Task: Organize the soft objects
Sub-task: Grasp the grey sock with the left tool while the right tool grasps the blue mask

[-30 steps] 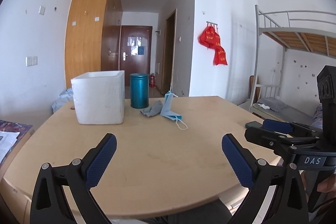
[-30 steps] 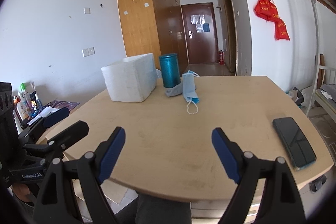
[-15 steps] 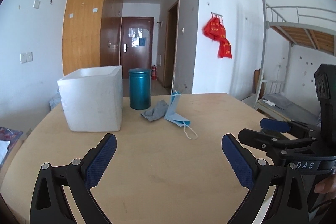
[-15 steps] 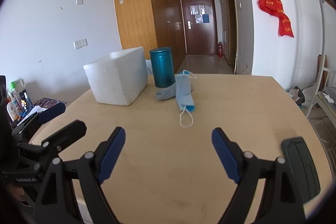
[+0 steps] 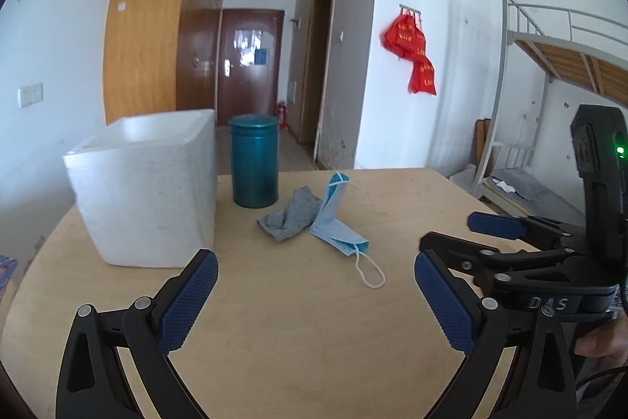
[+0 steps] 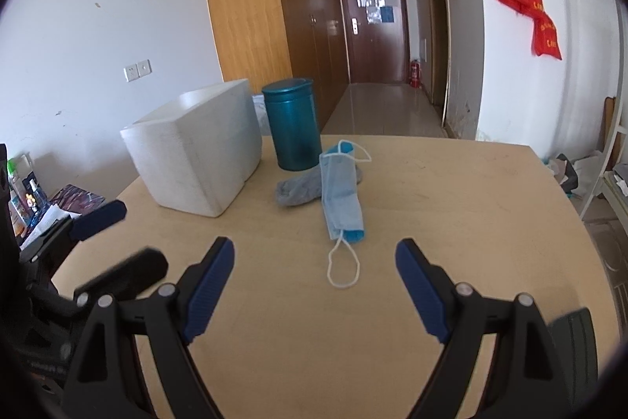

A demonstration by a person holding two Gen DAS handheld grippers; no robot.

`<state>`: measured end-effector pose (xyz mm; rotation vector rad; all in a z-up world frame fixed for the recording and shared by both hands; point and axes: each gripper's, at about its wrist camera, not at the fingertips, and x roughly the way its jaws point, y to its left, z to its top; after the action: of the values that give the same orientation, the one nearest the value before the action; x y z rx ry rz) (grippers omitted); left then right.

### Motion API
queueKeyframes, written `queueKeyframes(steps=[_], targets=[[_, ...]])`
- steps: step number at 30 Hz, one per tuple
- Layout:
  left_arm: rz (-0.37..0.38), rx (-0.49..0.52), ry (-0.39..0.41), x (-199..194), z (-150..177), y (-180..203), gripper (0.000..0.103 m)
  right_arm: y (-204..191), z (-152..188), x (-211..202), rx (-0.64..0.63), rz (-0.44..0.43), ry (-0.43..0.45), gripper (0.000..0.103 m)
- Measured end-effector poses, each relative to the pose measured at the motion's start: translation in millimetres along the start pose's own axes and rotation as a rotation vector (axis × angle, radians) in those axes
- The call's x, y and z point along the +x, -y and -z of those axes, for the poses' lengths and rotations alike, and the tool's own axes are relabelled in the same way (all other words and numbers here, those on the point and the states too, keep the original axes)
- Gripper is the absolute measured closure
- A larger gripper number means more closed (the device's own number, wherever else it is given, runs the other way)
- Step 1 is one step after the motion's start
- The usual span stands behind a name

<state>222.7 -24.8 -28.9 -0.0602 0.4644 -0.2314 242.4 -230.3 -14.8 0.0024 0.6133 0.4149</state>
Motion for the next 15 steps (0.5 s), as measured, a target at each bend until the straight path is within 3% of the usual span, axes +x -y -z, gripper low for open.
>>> queueKeyframes(steps=[6,15], targets=[[0.022,-0.038,-0.076,36.9,-15.0,-11.8,0.003,8.7,-19.4,33.2,-0.004,0.015,-0.046,0.016],[-0.004,-0.030,-0.176,105.5,-31.8,-27.5,0.003,29.2,-46.4,83.8,0.012,0.018,-0.133,0.016]])
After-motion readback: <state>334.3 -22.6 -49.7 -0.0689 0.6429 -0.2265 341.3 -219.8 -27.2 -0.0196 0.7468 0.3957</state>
